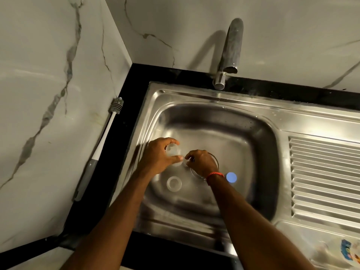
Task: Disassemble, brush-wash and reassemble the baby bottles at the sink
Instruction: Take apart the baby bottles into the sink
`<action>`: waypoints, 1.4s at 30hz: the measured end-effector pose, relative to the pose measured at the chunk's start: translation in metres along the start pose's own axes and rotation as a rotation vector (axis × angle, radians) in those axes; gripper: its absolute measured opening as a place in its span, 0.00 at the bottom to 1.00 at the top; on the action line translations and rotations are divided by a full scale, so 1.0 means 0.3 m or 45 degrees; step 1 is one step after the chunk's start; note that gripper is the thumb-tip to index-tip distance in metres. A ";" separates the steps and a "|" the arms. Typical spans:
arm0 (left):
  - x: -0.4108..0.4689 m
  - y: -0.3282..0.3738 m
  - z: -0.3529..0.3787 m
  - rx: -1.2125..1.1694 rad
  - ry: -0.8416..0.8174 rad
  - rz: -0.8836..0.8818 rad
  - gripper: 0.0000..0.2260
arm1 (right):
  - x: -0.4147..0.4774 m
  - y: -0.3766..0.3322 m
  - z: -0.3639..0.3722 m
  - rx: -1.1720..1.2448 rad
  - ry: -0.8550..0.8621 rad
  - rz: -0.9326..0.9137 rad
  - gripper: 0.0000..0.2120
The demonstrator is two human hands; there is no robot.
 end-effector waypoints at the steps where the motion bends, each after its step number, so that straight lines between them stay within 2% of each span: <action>1: -0.004 -0.006 0.009 0.032 -0.058 -0.023 0.22 | 0.003 -0.001 0.013 0.002 -0.019 -0.008 0.11; 6: -0.019 -0.063 0.060 0.229 -0.211 -0.108 0.20 | 0.018 0.002 0.061 -0.011 -0.069 -0.028 0.13; 12: -0.014 -0.083 0.122 0.374 -0.254 -0.161 0.19 | 0.033 0.002 0.084 0.001 -0.122 -0.081 0.15; 15: -0.010 -0.090 0.138 0.421 -0.273 -0.186 0.19 | 0.026 0.016 0.091 0.034 -0.163 -0.091 0.19; 18: -0.006 -0.100 0.147 0.458 -0.295 -0.189 0.18 | 0.025 0.032 0.045 0.147 -0.039 -0.077 0.19; 21: 0.004 -0.098 0.147 0.510 -0.325 -0.159 0.18 | 0.034 0.069 -0.014 0.387 0.108 0.065 0.18; 24: 0.008 -0.096 0.152 0.529 -0.383 -0.134 0.17 | 0.079 0.094 -0.033 0.511 0.134 0.144 0.15; 27: 0.012 -0.098 0.159 0.529 -0.407 -0.122 0.18 | 0.121 0.088 -0.045 0.472 0.136 0.109 0.15; 32: 0.022 -0.073 0.143 0.573 -0.411 -0.065 0.20 | 0.160 0.059 -0.024 0.382 0.114 -0.027 0.24; 38: 0.046 -0.060 0.058 0.498 -0.375 -0.090 0.29 | 0.185 0.049 -0.008 0.188 0.223 -0.057 0.23; 42: 0.057 -0.027 0.027 0.513 -0.329 -0.031 0.29 | 0.180 0.024 0.007 0.162 0.139 -0.069 0.31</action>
Point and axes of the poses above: each hand's wrist, its own x-axis towards the middle knuckle, its own z-axis out of the palm, y = z × x, the point moved 9 cm from there along x, towards the middle knuckle, and after that the axes turned 7 degrees about -y, right-handed, at the moved point
